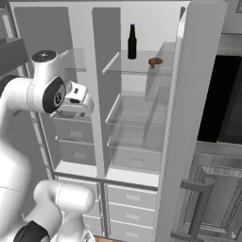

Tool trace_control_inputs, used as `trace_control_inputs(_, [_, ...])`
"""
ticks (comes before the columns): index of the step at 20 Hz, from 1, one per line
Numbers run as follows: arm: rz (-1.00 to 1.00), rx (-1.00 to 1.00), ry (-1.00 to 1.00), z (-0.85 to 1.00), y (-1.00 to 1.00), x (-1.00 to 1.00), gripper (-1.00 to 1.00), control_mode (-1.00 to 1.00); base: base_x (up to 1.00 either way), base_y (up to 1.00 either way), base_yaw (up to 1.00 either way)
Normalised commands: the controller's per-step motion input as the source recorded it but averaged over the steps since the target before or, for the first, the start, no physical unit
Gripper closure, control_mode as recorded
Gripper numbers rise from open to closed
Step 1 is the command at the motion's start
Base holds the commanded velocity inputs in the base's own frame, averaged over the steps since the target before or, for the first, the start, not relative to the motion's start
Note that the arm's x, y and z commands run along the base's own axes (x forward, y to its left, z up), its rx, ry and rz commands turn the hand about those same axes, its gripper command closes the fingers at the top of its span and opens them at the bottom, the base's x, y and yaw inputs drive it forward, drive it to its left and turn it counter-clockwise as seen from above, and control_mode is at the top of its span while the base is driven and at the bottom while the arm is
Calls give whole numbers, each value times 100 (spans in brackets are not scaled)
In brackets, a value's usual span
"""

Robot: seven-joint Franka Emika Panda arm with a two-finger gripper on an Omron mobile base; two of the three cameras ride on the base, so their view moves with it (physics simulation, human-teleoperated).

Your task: There's a chicken drumstick in the fridge that needs to be moved to the freezer for freezing. Pick up the chicken drumstick from the fridge, place it on any shelf in the freezer, and close the fridge and freezer doors when done.

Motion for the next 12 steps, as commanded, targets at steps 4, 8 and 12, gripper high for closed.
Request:
trace_control_inputs(4, [-7, -5, -18, 58, -29, -19, -100, -100, 0, 0, 0])
trace_control_inputs(8, [-9, -3, -8, 47, -24, 0, -100, -100, 0, 0, 0])
trace_control_inputs(12, [-9, -4, -9, 49, -16, 0, -100, -100, 0, 0, 0])
